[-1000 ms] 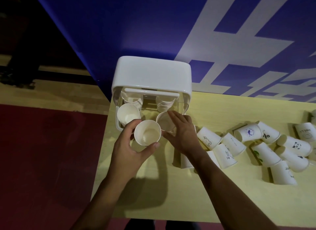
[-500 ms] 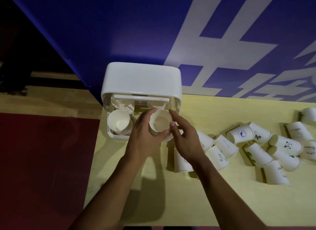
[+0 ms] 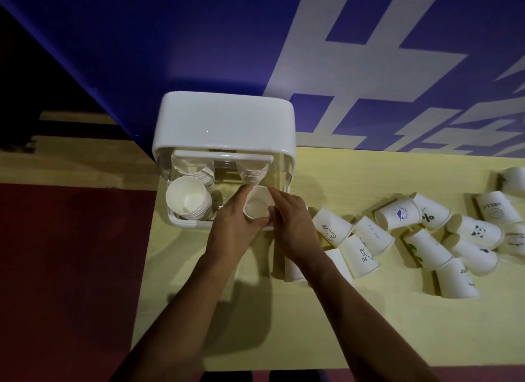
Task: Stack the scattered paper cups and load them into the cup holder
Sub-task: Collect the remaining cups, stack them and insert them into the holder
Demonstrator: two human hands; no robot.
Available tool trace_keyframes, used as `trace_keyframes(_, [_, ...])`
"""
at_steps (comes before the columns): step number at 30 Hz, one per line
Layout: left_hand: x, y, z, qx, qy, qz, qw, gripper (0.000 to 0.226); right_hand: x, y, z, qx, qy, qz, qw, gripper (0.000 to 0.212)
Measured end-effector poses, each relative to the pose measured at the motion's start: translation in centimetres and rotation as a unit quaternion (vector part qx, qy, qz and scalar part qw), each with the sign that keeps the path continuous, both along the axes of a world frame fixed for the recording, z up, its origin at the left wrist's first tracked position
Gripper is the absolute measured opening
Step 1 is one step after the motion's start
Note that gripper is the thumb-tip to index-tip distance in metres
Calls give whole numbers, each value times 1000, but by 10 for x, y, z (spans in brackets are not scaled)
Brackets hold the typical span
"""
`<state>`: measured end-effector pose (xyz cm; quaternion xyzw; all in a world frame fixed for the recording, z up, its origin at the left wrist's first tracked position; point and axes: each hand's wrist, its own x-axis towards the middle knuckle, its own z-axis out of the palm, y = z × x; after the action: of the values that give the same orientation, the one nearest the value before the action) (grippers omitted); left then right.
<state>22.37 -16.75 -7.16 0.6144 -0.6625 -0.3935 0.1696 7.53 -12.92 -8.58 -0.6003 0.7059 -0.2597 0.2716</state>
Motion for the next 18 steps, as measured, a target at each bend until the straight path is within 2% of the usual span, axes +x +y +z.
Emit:
trace_keyframes(7, [2,8,13,-32,7,-18,999,94,-12,16,12,7,-29,-23,999,48])
trace_keyframes(9, [2,18,22,-110,-7,-31,993,87,-24,31,17,3,-29,-65,997,46])
trace_keyframes(11, [-7,30,33,-189,3,-61,980,66,-43,49,23,-5,-29,-113,993,42])
trace_keyframes(14, [-39,36,48,-178,33,-159,971,45,-77,75,31,-7,-30,-184,982,37])
trace_keyframes(16, [-70,34,45,-161,4,-241,957,47,-102,93,37,-15,-18,-223,974,35])
trace_keyframes(18, [-101,27,33,-142,-50,-327,933,59,-127,109,41,-16,-16,-258,966,35])
